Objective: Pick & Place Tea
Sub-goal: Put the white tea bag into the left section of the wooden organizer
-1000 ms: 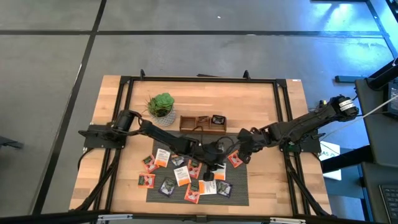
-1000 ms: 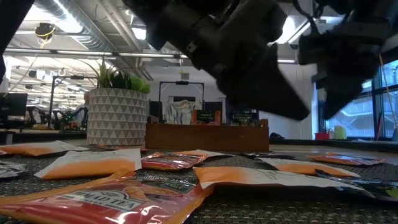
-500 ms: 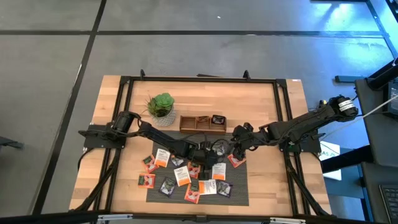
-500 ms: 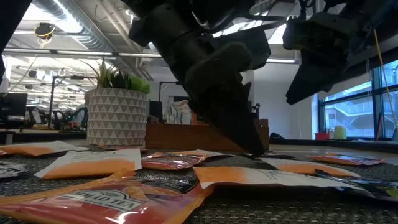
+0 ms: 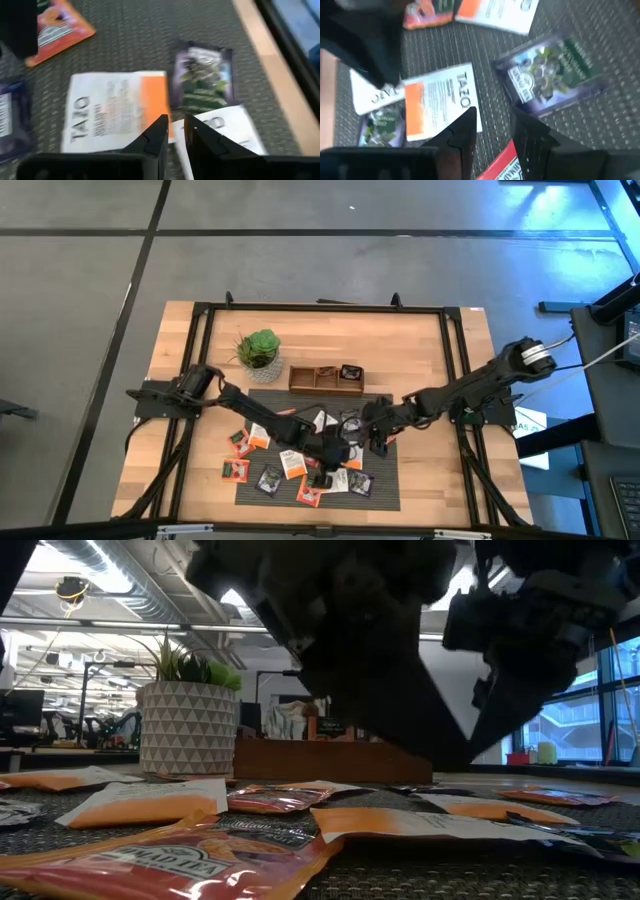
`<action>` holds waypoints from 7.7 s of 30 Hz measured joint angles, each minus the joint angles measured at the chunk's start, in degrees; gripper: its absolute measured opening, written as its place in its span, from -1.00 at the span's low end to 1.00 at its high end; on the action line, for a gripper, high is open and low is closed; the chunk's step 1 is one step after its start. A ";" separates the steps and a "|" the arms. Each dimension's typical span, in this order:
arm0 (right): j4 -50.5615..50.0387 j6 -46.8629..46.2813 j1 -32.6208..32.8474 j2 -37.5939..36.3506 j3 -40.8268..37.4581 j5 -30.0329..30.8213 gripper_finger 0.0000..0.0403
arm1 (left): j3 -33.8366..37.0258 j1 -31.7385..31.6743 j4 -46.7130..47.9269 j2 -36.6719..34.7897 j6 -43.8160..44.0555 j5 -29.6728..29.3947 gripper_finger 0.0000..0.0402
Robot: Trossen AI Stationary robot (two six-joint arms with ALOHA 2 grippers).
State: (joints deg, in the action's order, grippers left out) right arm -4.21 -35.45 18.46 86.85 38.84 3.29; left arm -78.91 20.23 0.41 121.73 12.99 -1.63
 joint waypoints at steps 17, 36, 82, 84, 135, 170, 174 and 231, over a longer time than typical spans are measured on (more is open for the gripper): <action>5.59 -4.74 -0.55 7.13 0.05 -6.46 -0.39 | -0.04 -0.24 -3.68 4.00 4.26 1.38 -0.71; 9.31 -9.20 -2.93 7.13 0.03 -15.19 0.31 | -0.04 -0.49 -3.32 4.07 3.19 2.62 -0.71; 15.18 -12.15 -2.92 7.17 -0.02 -15.50 -0.16 | 0.00 -0.52 -3.16 4.15 2.28 2.25 -0.71; 15.19 -12.40 -3.12 7.17 -0.02 -15.43 -0.12 | 0.00 -0.52 -3.15 4.15 2.28 2.25 -0.71; 14.88 1.41 -3.23 -2.42 0.03 -13.62 -0.99 | 27.84 3.87 -28.78 -26.81 -1.19 -1.57 -0.71; 6.50 35.22 -27.41 19.13 30.02 -5.28 -1.00 | 44.78 14.30 -29.98 -50.80 -6.31 -25.54 -0.71; 5.13 34.47 -27.89 20.73 30.67 -4.61 -1.00 | 44.78 14.30 -29.75 -50.80 -6.31 -25.51 -0.71; -2.21 38.17 -18.16 10.76 31.50 1.09 -0.63 | 44.68 14.28 -29.29 -46.65 -4.59 -25.39 -0.71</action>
State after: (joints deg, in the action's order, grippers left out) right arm -6.42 2.72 0.30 97.60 70.35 4.38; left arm -34.24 34.50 -28.88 75.08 8.40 -27.01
